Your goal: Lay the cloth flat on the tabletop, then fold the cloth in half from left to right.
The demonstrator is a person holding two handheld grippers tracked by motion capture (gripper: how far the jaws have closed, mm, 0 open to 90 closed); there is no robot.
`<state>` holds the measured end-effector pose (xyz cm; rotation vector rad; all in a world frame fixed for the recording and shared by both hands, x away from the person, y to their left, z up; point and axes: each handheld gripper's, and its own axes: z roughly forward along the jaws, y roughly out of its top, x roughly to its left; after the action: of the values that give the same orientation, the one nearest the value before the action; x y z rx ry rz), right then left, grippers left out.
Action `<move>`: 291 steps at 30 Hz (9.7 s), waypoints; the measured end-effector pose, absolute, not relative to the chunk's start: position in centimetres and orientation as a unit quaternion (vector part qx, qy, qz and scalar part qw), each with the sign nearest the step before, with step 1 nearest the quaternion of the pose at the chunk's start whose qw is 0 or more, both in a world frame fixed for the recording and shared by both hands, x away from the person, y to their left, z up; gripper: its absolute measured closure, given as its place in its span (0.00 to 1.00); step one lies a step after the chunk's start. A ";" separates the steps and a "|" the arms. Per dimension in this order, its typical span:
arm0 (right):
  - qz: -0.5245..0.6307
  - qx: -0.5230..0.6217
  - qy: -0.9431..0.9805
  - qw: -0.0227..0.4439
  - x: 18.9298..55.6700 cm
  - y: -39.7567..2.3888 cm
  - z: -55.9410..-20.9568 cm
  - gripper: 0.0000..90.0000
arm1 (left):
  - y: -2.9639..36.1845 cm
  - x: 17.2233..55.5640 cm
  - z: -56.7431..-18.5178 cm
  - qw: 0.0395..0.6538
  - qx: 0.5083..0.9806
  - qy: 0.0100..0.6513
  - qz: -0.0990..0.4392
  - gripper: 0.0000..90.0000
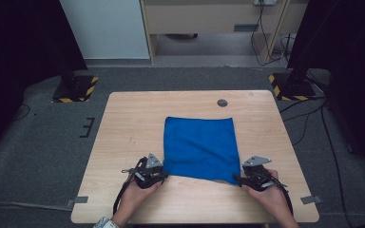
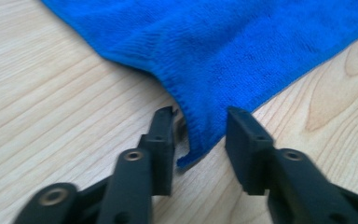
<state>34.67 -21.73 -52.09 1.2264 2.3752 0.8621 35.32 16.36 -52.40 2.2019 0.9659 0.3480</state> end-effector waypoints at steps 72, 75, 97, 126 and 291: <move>0.410 0.353 0.827 0.153 36.5 -13.6 -49.6 0.10 | 22.7 35.3 -50.0 0.405 0.785 0.433 0.180 0.08; 0.412 0.334 0.836 0.141 36.5 -11.5 -49.5 0.11 | 22.9 35.5 -50.2 0.392 0.789 0.435 0.189 0.08; 0.389 0.261 0.879 0.085 35.4 -2.9 -49.8 0.28 | 25.2 36.2 -50.6 0.389 0.769 0.466 0.201 0.08; 0.359 0.201 0.907 0.094 33.1 1.4 -52.1 0.48 | 24.9 36.1 -50.5 0.389 0.772 0.459 0.204 0.08; 0.468 0.302 0.825 0.093 30.9 0.1 -48.9 0.96 | 16.4 54.1 -47.9 0.382 0.796 0.441 0.163 0.97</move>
<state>30.94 0.08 -48.88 0.8975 2.4498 1.3902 54.07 16.39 -47.94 2.0305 1.1253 0.4172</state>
